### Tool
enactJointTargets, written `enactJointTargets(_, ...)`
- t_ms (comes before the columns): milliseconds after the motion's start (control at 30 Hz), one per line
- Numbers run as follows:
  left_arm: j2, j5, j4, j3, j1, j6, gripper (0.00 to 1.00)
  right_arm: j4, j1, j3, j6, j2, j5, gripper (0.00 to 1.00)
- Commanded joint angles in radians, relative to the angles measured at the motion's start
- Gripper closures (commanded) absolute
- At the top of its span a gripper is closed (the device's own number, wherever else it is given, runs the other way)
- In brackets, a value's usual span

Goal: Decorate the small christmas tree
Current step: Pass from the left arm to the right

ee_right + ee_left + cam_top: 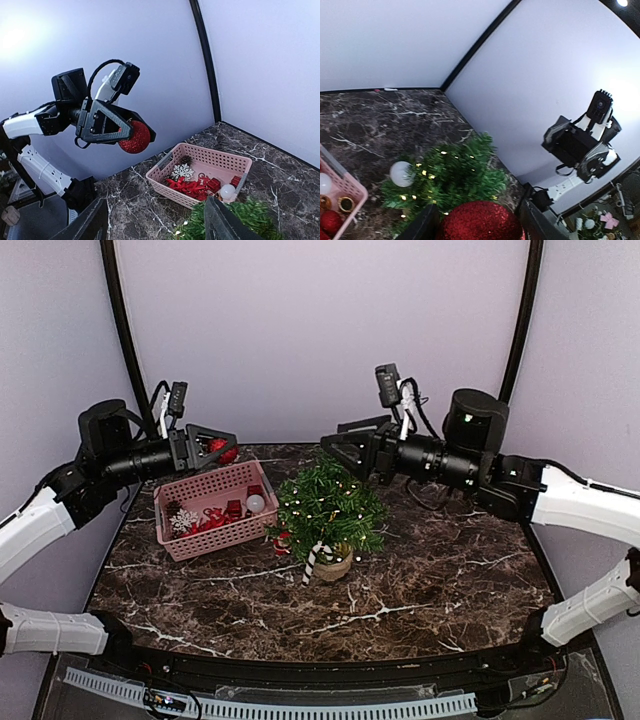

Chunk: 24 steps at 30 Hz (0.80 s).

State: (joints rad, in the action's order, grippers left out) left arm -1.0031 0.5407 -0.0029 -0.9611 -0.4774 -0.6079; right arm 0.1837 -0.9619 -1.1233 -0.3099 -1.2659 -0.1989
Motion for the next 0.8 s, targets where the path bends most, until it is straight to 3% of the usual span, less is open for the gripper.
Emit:
enactJointTargets(0, 0.042, 0.053, 0.134, 0.047, -0.082, -0.161, 0.44, 0.081, -0.111, -0.052, 0.192, -0.069, 0.158, 0.32)
enactJointTargets(333, 0.018, 0.041, 0.177, 0.043, -0.22, -0.2, 0.44, 0.056, -0.281, -0.187, 0.375, -0.238, 0.347, 0.27)
enactJointTargets(767, -0.046, 0.097, 0.192, 0.017, -0.281, -0.199, 0.44, 0.083, -0.331, -0.211, 0.435, -0.286, 0.44, 0.35)
